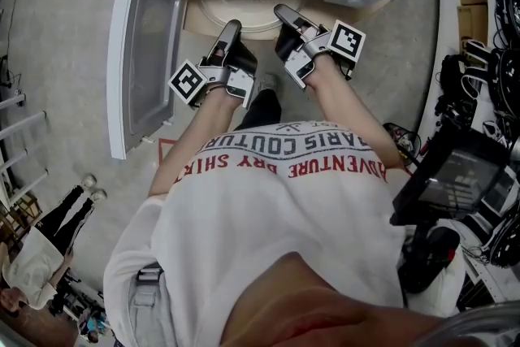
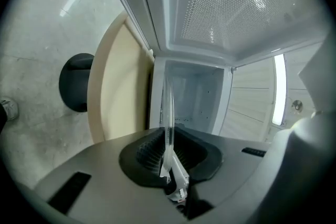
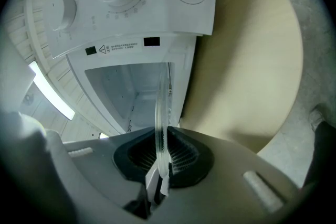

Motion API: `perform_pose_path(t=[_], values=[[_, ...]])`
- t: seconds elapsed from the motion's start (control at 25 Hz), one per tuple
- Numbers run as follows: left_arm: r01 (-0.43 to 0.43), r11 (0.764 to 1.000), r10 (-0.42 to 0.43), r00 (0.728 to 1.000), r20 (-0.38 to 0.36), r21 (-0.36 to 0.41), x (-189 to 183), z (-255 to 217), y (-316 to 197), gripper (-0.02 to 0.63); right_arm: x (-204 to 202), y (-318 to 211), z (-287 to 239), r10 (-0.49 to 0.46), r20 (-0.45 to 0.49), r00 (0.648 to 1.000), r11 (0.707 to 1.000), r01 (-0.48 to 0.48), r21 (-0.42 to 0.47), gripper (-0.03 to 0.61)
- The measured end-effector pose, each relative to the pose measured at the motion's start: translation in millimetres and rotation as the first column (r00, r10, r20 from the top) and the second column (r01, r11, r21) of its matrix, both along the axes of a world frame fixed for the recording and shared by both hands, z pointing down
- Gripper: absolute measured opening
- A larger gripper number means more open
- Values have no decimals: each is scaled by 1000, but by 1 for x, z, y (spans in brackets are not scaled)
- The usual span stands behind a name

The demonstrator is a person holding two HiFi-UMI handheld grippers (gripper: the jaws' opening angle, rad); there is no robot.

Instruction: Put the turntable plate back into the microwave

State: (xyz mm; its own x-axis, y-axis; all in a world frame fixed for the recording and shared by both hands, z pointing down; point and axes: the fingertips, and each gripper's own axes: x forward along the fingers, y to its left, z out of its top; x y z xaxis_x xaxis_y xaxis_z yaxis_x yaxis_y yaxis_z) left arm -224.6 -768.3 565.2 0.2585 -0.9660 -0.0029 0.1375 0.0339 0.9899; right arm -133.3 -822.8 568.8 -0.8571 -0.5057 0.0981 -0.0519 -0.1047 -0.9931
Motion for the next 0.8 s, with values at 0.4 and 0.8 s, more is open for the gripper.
perform_pose_path(t=[0.4,0.8], values=[[-5,1000,5,1000,-2,3,0,5,2,44,0,12,-2,-33,1,999,999,33,31,26],[-8,999,8,1000,-1,31,0,-2,-3,44,-3,16,-5,-30,-21,999,996,32,83,42]])
